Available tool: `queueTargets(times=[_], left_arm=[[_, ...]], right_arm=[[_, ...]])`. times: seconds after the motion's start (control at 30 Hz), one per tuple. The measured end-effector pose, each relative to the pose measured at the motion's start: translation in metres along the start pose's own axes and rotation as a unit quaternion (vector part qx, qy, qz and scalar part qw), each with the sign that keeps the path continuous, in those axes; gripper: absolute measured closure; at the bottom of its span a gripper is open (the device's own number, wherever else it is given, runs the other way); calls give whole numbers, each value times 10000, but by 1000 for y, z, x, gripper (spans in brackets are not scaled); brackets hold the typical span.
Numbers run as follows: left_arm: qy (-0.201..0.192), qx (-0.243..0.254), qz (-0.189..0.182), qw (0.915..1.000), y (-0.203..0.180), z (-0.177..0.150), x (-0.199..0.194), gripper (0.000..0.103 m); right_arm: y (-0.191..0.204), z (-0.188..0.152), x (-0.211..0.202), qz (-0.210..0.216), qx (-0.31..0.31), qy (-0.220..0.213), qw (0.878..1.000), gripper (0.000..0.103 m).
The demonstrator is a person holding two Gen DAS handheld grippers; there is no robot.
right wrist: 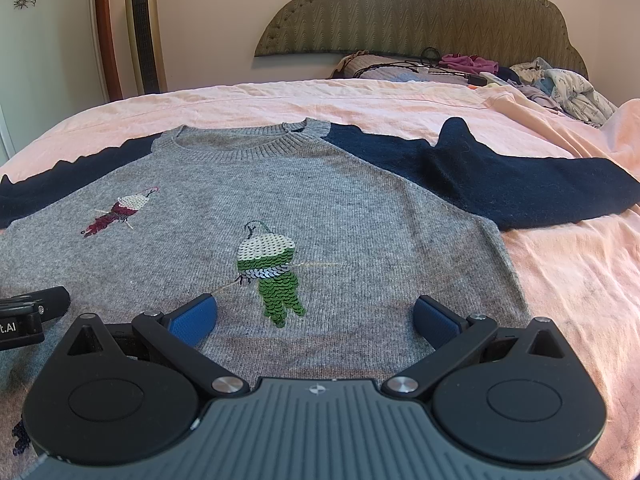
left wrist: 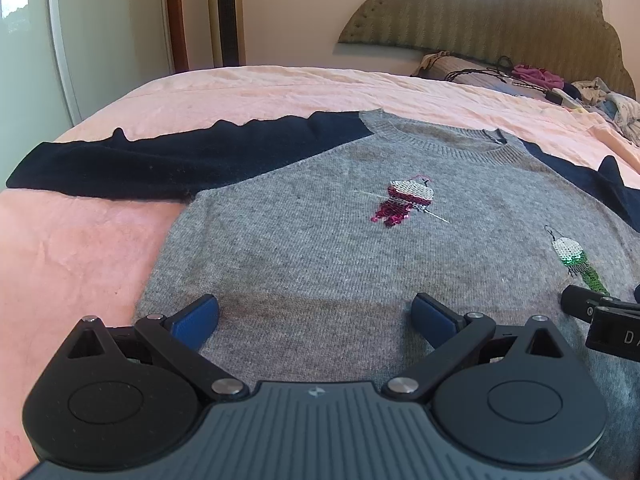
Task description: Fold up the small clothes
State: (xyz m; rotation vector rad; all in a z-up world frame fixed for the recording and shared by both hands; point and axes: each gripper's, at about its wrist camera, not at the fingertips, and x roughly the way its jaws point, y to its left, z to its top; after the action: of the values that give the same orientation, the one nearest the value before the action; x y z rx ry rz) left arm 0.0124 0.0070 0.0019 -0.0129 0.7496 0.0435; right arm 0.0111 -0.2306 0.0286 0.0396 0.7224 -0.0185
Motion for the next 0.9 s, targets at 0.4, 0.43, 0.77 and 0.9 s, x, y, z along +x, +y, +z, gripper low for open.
queueTargets(times=[0.4,0.43,0.77,0.9], left_arm=[[-17,341,-375,9987,13,-3,-3,0],[-19,327,-342,9989,12,-3,-3,0],[-26,265,-294,9992,11,-3,-2,0],[-26,266,-295,9992,11,-3,-2,0]], right_arm=[[-8,0,-2,235,121,-55,9996,0],[-6,0,-1,187,63,-35,9998,0],[-1,-1,-1,79,-53,-9,10000,0],[-1,-1,-1,79,-54,-8,10000,0]])
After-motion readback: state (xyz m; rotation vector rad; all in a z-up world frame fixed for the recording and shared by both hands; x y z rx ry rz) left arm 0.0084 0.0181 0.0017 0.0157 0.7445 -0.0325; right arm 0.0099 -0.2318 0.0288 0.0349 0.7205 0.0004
